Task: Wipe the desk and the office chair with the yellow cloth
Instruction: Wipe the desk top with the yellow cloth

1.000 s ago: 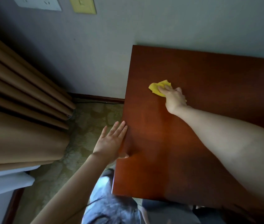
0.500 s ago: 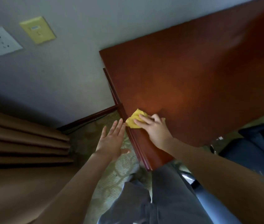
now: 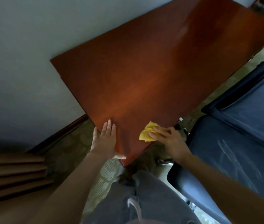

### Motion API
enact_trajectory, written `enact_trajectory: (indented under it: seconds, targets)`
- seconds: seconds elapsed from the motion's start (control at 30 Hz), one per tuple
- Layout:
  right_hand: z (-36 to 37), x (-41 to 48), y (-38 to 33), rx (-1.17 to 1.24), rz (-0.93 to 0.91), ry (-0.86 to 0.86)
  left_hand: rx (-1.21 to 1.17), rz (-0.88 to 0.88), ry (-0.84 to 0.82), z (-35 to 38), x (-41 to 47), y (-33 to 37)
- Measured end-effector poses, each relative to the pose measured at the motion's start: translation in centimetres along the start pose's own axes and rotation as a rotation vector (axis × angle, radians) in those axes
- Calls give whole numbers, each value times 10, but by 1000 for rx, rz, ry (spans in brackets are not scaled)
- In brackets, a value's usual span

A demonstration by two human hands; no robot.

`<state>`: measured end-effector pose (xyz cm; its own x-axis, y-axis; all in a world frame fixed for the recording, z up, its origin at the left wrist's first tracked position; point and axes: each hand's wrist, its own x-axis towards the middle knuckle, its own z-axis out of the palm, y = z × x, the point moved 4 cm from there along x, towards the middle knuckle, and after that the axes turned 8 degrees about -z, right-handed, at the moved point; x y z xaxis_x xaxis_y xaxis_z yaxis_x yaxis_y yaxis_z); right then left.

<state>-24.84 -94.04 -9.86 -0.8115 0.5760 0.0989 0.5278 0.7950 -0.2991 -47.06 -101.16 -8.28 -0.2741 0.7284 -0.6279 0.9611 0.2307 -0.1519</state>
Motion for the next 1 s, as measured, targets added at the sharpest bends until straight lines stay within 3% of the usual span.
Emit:
enact_trajectory:
  seconds: [0.3, 0.53, 0.7, 0.9, 1.0]
  targets:
    - [-33, 37, 113, -127, 282, -270, -11, -28, -49, 8, -4, 6]
    - [-22, 86, 88, -173, 431, -264, -103, 5, -118, -1, -4, 1]
    - [2, 88, 32, -149, 287, -186, -111, 36, -194, -4, 3, -10]
    - [12, 53, -32, -148, -51, -41, -84, 36, -196, 0, 12, -16]
    - [18, 37, -49, -160, -214, -86, -81, 26, -188, 1, 15, -18]
